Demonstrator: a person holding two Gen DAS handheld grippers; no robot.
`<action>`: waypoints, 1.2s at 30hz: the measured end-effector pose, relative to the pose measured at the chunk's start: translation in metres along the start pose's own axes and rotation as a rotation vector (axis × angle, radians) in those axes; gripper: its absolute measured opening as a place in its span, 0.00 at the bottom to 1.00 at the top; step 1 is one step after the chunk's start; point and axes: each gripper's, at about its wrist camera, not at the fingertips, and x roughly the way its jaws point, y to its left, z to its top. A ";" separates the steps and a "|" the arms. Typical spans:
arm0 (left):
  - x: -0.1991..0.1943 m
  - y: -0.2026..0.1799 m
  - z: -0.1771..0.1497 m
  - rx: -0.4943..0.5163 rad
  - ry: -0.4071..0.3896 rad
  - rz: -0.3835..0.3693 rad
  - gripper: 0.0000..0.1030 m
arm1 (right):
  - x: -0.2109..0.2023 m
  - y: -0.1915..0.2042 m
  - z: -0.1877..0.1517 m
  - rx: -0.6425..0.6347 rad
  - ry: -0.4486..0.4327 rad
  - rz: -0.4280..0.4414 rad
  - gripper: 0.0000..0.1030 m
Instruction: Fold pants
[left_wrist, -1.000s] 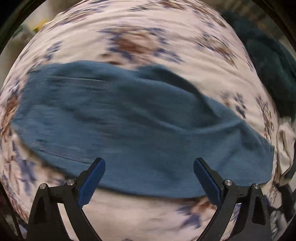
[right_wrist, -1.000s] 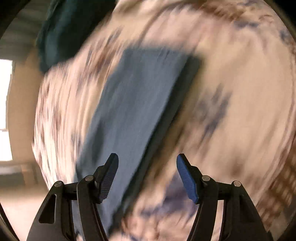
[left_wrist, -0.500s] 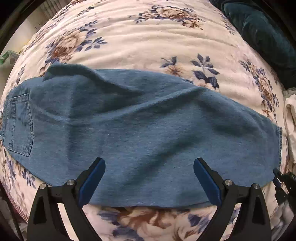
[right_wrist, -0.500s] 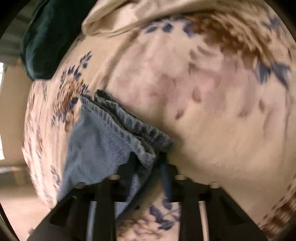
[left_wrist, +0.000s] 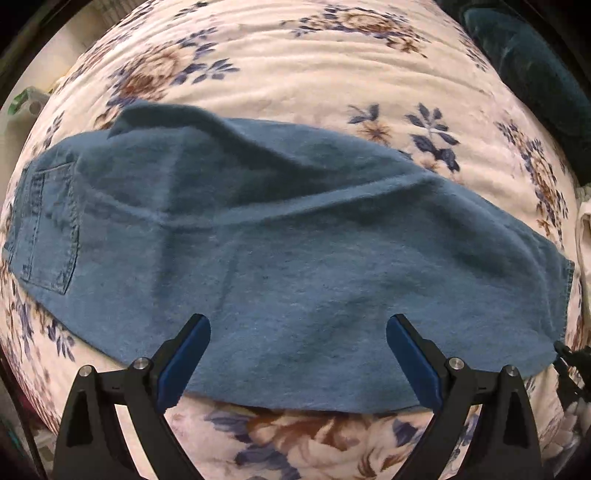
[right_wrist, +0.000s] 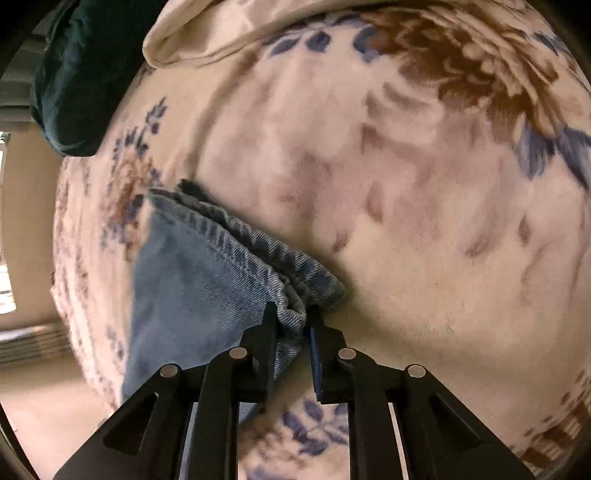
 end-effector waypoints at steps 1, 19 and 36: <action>-0.002 0.004 -0.001 -0.010 -0.009 0.003 0.95 | -0.004 0.003 0.000 -0.014 -0.003 0.005 0.20; -0.019 0.213 0.072 -0.273 -0.119 0.041 0.95 | 0.111 0.365 -0.245 -0.820 0.403 0.125 0.59; 0.012 0.319 0.110 -0.556 0.213 -0.256 0.95 | 0.194 0.477 -0.400 -1.127 0.592 0.030 0.08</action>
